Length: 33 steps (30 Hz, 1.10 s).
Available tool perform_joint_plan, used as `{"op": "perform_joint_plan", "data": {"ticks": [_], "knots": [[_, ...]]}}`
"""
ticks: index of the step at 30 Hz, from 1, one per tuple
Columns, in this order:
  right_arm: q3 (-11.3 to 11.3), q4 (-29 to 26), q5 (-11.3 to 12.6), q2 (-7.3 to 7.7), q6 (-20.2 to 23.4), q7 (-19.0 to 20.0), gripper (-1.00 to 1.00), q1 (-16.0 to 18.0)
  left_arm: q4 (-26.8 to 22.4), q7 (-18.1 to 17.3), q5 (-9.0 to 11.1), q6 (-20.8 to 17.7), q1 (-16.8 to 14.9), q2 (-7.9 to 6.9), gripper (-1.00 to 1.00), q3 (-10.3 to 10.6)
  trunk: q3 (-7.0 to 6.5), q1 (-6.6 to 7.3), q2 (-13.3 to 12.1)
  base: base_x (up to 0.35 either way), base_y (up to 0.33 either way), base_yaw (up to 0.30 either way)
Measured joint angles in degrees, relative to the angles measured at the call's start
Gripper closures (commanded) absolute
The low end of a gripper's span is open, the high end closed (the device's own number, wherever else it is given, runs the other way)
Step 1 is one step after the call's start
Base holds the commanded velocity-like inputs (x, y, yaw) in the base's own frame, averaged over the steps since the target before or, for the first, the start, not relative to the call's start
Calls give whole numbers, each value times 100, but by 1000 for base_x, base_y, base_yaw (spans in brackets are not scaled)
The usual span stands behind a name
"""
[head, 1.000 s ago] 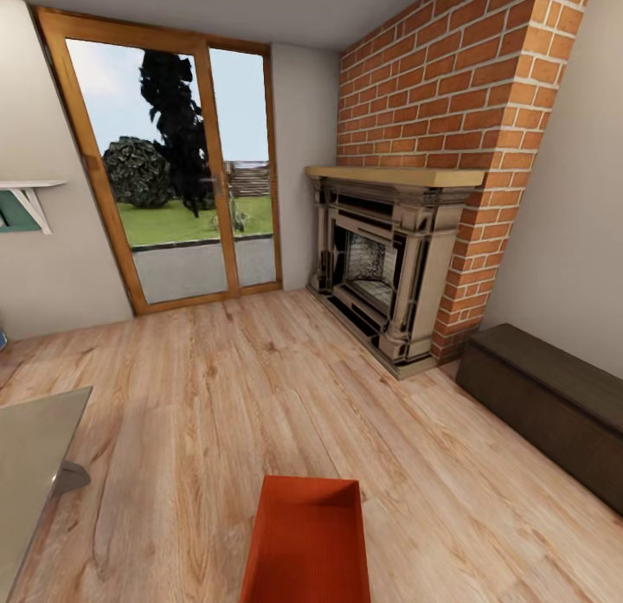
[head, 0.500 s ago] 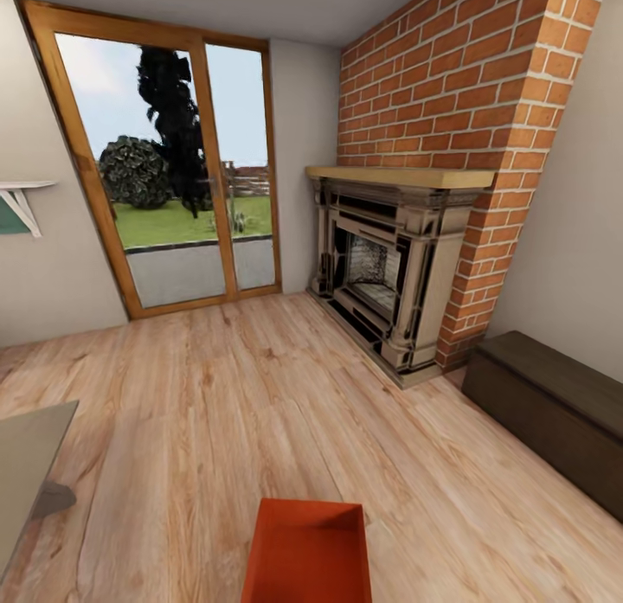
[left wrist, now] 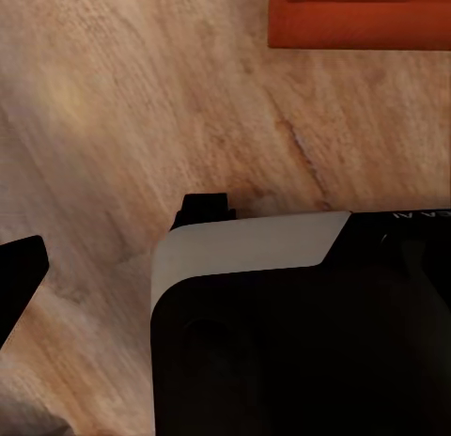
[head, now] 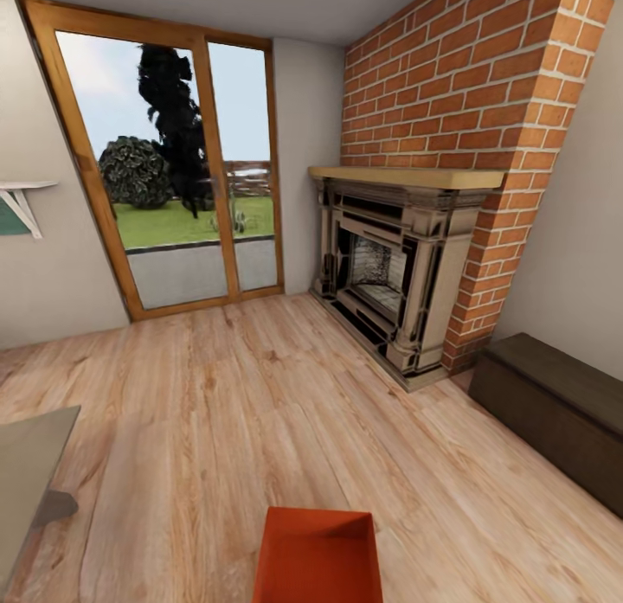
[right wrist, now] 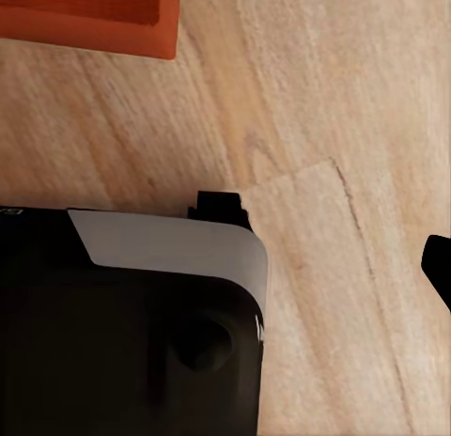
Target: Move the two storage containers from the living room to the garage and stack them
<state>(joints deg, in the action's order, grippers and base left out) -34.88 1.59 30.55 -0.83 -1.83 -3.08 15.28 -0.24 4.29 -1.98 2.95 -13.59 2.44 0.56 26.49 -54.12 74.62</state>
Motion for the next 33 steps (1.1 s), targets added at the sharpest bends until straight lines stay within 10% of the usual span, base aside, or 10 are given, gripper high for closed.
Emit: {"op": "perform_joint_plan", "data": {"ticks": [33], "knots": [[3, 0, 9, 0, 0, -3, -100, -2, -1, -5, -5, 1, 0, 0, -100, 8, 0, 0, 0, 0, 14, -32]]}}
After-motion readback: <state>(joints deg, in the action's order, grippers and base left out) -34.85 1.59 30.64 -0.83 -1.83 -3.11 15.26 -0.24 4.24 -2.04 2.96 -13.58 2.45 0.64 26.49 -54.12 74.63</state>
